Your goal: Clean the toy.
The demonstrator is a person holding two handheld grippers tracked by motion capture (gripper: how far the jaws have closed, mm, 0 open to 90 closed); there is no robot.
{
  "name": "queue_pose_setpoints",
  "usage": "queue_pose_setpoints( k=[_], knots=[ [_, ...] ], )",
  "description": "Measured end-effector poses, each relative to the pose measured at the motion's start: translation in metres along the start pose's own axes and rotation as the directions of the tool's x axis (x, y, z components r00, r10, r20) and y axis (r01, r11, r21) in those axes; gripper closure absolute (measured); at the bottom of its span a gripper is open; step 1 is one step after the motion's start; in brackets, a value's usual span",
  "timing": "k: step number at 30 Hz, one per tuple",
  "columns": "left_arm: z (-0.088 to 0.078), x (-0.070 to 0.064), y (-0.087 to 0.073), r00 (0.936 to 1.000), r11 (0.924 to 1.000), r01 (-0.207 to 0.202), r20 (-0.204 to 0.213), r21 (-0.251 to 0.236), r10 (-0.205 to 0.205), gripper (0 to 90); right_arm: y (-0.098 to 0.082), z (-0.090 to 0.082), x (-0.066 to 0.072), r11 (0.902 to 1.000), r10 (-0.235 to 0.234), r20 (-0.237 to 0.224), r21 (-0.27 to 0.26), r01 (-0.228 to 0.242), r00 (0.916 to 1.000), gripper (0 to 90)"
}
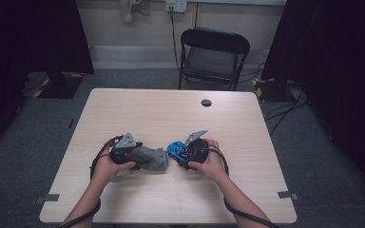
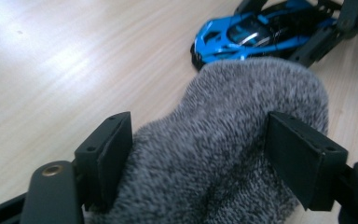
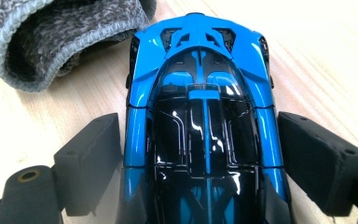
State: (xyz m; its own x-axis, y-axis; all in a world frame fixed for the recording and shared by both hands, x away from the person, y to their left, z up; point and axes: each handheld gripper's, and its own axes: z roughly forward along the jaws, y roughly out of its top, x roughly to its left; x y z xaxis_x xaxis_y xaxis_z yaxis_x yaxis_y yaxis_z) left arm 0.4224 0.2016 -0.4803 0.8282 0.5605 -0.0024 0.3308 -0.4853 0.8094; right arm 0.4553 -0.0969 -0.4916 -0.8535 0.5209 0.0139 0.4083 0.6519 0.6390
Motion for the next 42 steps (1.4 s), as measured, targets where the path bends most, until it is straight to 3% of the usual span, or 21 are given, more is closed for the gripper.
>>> queue_pose_setpoints(
  k=[3,5,6,9,12,18,21,23,27,28,34,39,42],
  knots=[
    [0.001,-0.002,-0.005,0.9999,0.9989,0.011,0.004,0.045,-0.011,40.0,0.0,0.0,0.0,1.0,0.0,0.001,0.004,0.0,1.0,15.2],
    [0.001,-0.002,-0.006,0.9998,0.9989,0.02,0.001,0.044,-0.02,48.3,0.001,0.0,0.0,1.0,0.004,0.002,0.005,-0.004,1.0,15.3],
    [-0.001,-0.001,-0.006,0.9998,0.9984,0.02,-0.004,0.052,-0.02,48.3,0.001,0.0,0.0,1.0,0.004,0.002,0.005,-0.004,1.0,15.3],
    [-0.009,0.001,-0.005,0.9965,0.9945,0.078,-0.036,0.071,-0.075,64.2,0.001,0.0,0.0,0.9999,0.009,0.006,0.007,-0.009,0.9999,15.3],
    [-0.013,0.002,-0.007,0.9949,0.9933,0.091,-0.05,0.071,-0.088,66.7,0.001,0.0,0.0,0.9999,0.009,0.007,0.006,-0.009,0.9999,15.3],
    [-0.025,0.004,-0.014,0.9918,0.9918,0.109,-0.074,0.067,-0.104,63.7,0.001,0.001,0.0,0.9999,0.009,0.01,0.005,-0.009,0.9999,15.3],
    [-0.026,0.005,-0.014,0.992,0.993,0.106,-0.076,0.054,-0.101,46.3,0.002,0.001,0.0,0.9999,0.009,0.011,0.006,-0.009,0.9999,15.3],
    [-0.025,0.005,-0.01,0.9937,0.9959,0.089,-0.07,0.014,-0.088,33.3,0.001,0.001,0.0,1.0,0.009,0.01,0.004,-0.009,0.9999,15.3],
    [-0.023,0.005,-0.002,0.997,0.9983,0.058,-0.051,0.004,-0.058,25.5,0.001,0.001,0.0,0.9999,0.013,0.01,0.0,-0.013,0.9999,15.3],
    [-0.019,0.004,0.002,0.9982,0.9996,0.027,-0.054,0.0,-0.027,25.2,0.001,0.001,0.0,0.9999,0.012,0.01,-0.001,-0.012,0.9999,15.3],
    [-0.001,-0.001,-0.004,0.9996,0.9985,0.0,-0.027,0.054,0.001,25.0,0.0,0.001,0.001,0.9997,0.021,0.014,-0.009,-0.021,0.9997,15.2],
    [0.004,-0.001,-0.012,0.9997,0.997,0.014,-0.018,0.076,-0.013,29.3,0.002,0.002,0.002,0.9996,0.029,0.031,-0.004,-0.029,0.9991,15.2],
    [0.005,-0.002,-0.015,0.9996,0.9973,0.026,-0.01,0.068,-0.025,37.8,0.003,0.003,0.0,0.9958,0.088,0.025,-0.029,-0.087,0.9958,15.2]
  ],
)
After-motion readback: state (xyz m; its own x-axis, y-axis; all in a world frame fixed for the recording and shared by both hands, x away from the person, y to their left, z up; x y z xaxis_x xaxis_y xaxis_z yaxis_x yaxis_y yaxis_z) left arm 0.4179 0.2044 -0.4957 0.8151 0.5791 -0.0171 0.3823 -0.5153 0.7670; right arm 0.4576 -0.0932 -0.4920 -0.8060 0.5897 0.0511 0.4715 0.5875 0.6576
